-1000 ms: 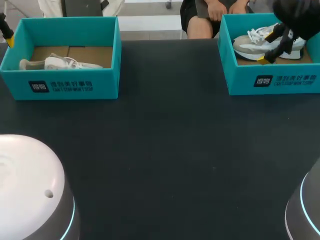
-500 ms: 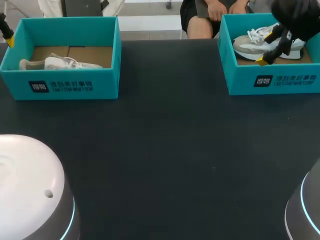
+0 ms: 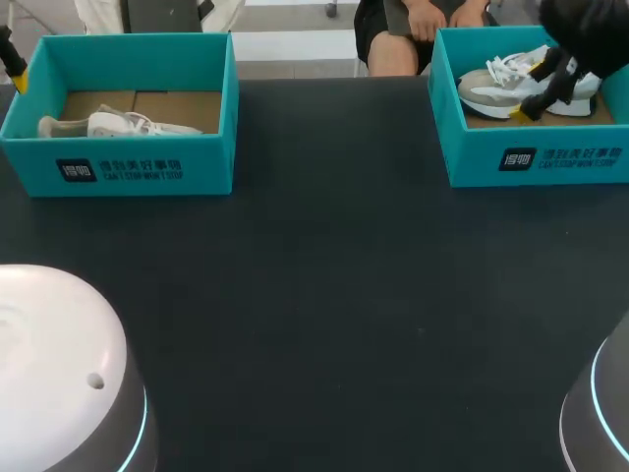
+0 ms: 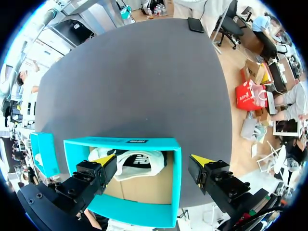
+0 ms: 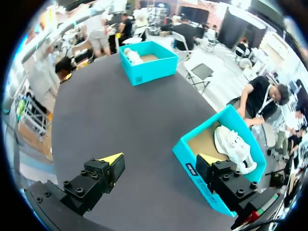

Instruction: Take the shoe out of the shoebox, open the shoe tongue, remove and reinsert the insole, then place the shoe into the shoebox

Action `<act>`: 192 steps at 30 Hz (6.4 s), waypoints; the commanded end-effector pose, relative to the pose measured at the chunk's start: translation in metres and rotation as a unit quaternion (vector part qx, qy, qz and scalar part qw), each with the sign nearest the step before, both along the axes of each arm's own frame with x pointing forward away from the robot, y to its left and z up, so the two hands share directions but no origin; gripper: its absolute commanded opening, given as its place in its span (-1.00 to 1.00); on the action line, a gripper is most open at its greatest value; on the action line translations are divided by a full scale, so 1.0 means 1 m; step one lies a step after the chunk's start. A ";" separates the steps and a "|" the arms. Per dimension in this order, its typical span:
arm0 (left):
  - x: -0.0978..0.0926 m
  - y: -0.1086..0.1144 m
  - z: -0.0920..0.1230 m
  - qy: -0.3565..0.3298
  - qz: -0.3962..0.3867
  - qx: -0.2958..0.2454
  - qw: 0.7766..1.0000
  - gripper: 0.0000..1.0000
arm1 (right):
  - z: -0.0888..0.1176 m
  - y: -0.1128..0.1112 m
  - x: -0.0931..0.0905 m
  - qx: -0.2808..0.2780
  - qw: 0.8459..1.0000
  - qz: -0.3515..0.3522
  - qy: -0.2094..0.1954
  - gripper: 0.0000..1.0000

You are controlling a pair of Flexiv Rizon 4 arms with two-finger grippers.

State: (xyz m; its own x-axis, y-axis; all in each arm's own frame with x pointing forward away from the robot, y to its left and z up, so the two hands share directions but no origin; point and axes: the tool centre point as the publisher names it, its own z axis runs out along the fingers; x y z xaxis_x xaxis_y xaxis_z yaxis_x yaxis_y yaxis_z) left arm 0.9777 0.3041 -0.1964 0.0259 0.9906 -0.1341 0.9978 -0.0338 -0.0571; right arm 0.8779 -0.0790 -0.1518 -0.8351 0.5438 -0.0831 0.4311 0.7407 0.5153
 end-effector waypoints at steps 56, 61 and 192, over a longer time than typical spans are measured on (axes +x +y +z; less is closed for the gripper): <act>-0.002 0.000 0.000 -0.001 0.000 0.001 1.000 1.00 | -0.042 -0.189 0.174 0.044 0.920 -0.386 0.057 1.00; -0.002 0.000 0.000 -0.001 0.000 0.001 1.000 1.00 | -0.061 -0.204 0.196 0.032 0.905 -0.415 0.086 1.00; -0.002 0.000 0.000 -0.001 0.000 0.001 1.000 1.00 | 0.023 -0.209 0.203 -0.209 0.859 -0.453 0.114 -1.00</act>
State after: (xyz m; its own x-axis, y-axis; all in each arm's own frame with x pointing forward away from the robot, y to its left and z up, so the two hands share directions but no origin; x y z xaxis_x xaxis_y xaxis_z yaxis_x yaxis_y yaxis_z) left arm 0.9775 0.3041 -0.1964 0.0258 0.9907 -0.1339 0.9978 -0.0337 -0.0569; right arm 1.1439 -0.3034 -0.1756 -0.1095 0.9492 -0.2949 0.9934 0.0943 -0.0654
